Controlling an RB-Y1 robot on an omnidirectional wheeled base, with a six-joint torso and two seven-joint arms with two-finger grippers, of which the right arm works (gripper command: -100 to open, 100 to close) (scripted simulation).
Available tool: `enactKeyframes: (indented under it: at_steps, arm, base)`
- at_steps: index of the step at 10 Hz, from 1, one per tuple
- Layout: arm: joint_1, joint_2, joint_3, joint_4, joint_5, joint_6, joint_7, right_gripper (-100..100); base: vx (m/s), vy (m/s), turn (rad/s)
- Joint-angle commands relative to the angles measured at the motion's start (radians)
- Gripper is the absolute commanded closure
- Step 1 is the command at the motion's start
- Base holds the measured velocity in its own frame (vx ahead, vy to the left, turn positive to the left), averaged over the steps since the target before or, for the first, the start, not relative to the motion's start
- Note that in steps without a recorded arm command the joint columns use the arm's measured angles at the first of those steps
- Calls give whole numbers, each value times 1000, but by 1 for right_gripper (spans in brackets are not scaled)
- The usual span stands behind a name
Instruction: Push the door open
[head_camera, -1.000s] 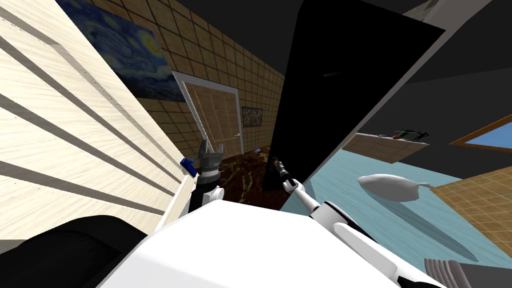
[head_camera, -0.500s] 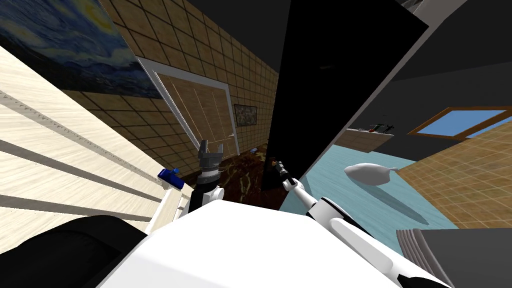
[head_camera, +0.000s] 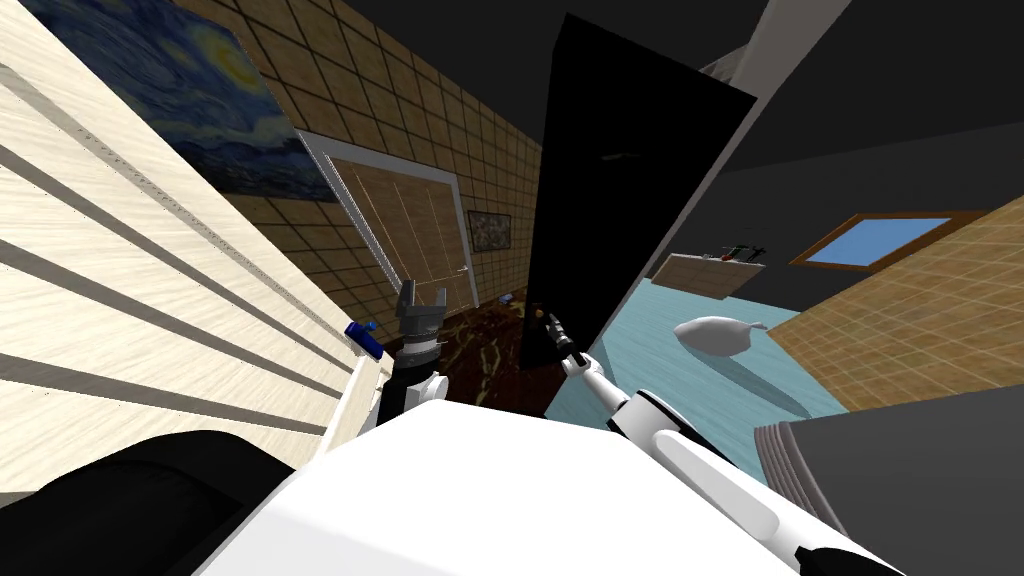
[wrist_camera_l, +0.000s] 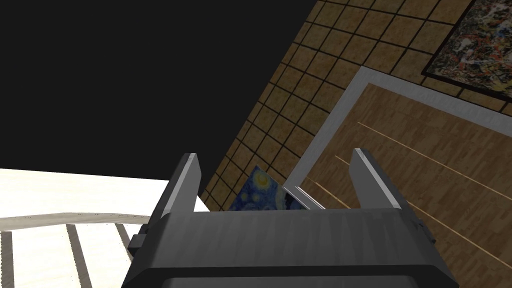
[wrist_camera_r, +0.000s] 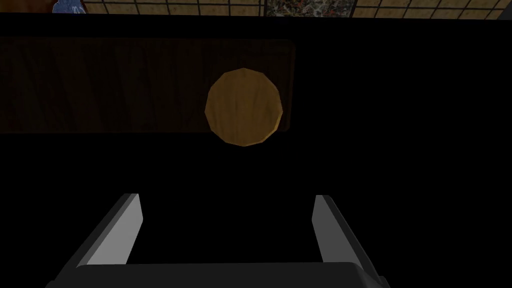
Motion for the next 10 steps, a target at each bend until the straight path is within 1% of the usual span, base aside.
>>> enactKeyframes:
  at_steps: [1,3,4,5,6,8,9,10]
  arm:
    - [-15,11,0,-8,0,22,22,-100]
    - [-29,21,0,-11,1,35,39,-100]
    - [-29,20,2,-2,2,27,31,-100]
    - [-32,49,-22,2,2,34,67,-100]
    - [-32,56,-28,3,2,36,76,-100]
    - [-35,85,-52,6,2,43,111,-100]
    - [-37,103,-68,8,2,47,134,-100]
    - [-38,116,-78,9,2,50,149,-100]
  base:
    - [-281,-15,-77]
    - [-247,-16,-53]
    - [-99,-8,-7]
    - [135,9,43]
    - [249,-19,58]
    - [253,26,40]
    - [236,26,38]
    - [222,10,42]
